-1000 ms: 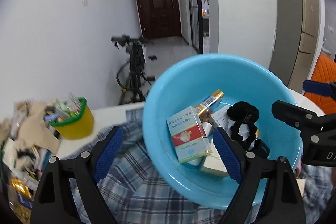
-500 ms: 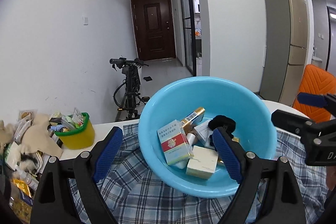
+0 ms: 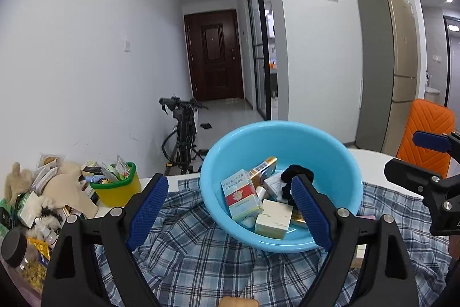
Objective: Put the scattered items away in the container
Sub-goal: 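Withdraw both open grippers up and away from the blue basin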
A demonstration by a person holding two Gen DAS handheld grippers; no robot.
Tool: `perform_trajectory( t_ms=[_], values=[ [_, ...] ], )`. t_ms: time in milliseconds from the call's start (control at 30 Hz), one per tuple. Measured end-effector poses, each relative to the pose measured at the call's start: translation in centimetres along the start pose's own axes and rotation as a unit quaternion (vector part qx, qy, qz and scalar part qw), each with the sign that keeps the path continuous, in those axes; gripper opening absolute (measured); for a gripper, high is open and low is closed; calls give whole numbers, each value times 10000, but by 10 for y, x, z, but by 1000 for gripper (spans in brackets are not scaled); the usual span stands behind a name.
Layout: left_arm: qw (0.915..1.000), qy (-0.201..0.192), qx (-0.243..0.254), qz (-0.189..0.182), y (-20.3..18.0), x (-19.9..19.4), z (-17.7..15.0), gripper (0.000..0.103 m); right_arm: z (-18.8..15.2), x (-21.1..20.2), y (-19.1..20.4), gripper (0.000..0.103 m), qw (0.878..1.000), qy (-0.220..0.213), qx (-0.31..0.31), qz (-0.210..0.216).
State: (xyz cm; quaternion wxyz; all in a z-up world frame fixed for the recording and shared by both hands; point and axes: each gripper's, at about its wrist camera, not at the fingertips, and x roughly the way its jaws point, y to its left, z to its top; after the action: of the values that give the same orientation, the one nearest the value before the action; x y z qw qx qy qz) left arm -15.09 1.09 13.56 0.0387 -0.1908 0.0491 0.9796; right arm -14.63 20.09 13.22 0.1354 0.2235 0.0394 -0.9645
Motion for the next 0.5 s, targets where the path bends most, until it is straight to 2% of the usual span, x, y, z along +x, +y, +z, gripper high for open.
perform_trajectory(
  t_ms=[267,500],
  values=[
    [9994,42,-197,-281,2,-24,-19,90,-21,-22,5,96,9997,-181,16,149],
    [9996,-37,-163,-209,-6,-41,-37,90,-39,-44,17,96,9989,-390,-83,226]
  ],
)
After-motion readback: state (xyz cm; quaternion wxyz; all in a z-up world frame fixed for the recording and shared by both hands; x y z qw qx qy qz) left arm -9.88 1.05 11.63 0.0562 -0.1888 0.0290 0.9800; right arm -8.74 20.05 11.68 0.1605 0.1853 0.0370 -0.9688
